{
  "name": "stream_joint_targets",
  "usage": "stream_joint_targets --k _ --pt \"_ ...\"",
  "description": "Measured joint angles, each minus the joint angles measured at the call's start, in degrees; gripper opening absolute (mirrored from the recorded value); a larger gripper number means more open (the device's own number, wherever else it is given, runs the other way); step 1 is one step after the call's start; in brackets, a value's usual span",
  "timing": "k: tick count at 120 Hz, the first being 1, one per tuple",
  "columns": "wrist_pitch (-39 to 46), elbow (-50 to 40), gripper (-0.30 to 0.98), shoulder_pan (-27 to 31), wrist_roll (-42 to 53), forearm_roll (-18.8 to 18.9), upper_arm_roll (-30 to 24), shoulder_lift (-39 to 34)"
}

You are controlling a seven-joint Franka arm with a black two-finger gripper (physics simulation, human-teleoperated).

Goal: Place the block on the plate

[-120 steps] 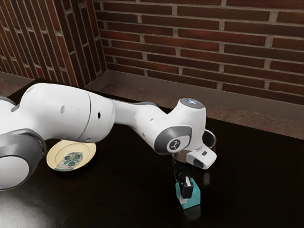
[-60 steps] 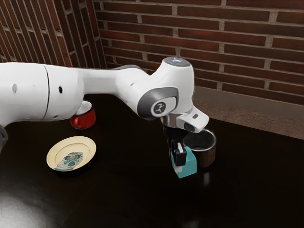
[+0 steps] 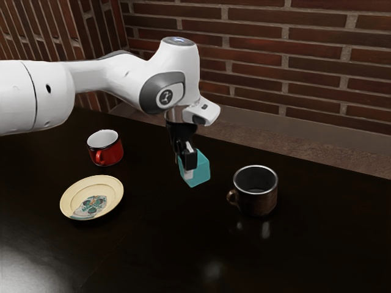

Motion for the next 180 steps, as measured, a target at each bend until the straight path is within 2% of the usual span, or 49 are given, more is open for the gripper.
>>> stream_joint_targets --k 66,128,145,180 --pt "-2.42 -0.49 0.22 0.52 10.47 -3.69 20.07 -0.21" --pt "-4.08 -2.13 0.21 0.86 21.84 -6.08 32.86 -0.22" --pt "-4.01 -2.69 0.22 0.91 24.78 -6.76 34.89 -0.21" --pt "-0.51 -9.31 0.22 0.71 29.0 -8.32 34.84 0.74"
